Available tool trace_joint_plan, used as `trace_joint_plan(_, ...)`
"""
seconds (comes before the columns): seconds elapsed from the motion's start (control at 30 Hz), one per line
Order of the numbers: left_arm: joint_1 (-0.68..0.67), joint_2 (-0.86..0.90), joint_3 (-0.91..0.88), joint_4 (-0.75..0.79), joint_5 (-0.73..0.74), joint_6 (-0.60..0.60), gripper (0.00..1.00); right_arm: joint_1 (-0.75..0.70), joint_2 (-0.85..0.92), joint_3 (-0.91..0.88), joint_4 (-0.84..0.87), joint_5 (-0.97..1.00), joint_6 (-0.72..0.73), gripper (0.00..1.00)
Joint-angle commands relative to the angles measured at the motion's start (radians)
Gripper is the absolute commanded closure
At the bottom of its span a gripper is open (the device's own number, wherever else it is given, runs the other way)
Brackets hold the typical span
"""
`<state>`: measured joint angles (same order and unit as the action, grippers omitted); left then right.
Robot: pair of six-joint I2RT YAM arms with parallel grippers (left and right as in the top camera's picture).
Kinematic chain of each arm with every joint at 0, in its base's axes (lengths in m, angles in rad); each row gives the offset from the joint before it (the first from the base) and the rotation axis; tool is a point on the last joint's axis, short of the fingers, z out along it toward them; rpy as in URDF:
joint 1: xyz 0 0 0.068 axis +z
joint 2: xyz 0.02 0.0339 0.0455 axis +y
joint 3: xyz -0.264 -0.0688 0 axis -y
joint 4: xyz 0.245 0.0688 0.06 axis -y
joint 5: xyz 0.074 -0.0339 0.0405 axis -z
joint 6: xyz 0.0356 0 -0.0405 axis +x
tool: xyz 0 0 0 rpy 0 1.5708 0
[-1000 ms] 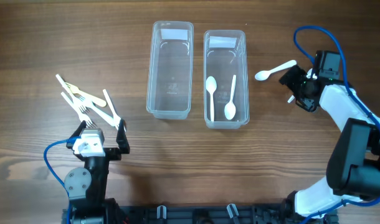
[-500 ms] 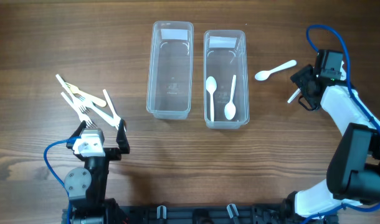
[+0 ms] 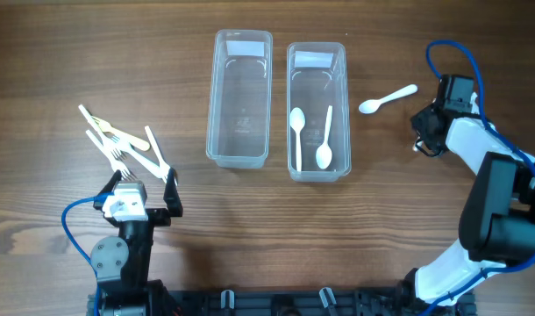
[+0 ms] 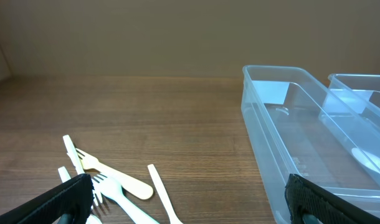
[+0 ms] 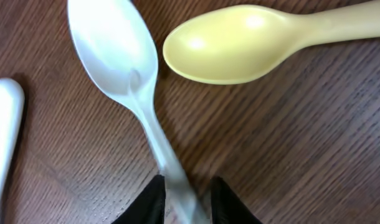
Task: Pack container
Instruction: 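Reach the right gripper to the spoons and grasp a white spoon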
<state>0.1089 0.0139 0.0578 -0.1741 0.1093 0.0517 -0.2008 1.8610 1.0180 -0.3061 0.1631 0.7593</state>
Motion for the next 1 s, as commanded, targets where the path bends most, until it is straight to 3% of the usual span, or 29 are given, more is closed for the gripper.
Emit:
trace_joint_plan(0.0,-0.006,-0.007,-0.006,0.003,0.002,0.020,0.00,-0.004,0.024,-0.003,-0.009,0.025,-0.001,0.93)
trace_joint_plan(0.17,-0.006,-0.006,-0.006,0.003,0.002,0.020,0.00,-0.004,-0.041,0.059,-0.121,0.078,-0.085,0.96)
trace_joint_plan(0.37,-0.006,-0.006,-0.006,0.003,0.002,0.019,0.00,-0.004,-0.315,0.117,-0.223,0.084,-0.117,0.96)
trace_joint_plan(0.4,-0.006,-0.006,-0.006,0.003,0.002,0.020,0.00,-0.004,-0.356,0.117,-0.224,0.084,-0.132,0.92)
trace_joint_plan(0.43,-0.006,-0.006,-0.006,0.003,0.002,0.020,0.00,-0.004,-0.378,0.117,-0.231,0.085,-0.135,0.76)
trace_joint_plan(0.47,-0.006,-0.006,-0.006,0.003,0.002,0.019,0.00,-0.004,-0.380,0.117,-0.235,0.084,-0.145,0.51)
trace_joint_plan(0.5,-0.006,-0.006,-0.006,0.003,0.002,0.020,0.00,-0.004,-0.370,0.114,-0.238,0.085,-0.151,0.35)
trace_joint_plan(0.8,-0.006,-0.006,-0.006,0.003,0.002,0.020,0.00,-0.004,-0.023,0.101,-0.199,0.095,-0.119,0.34)
trace_joint_plan(0.97,-0.006,-0.006,-0.006,0.003,0.002,0.020,0.00,-0.004,0.023,0.101,-0.175,0.095,-0.101,0.36)
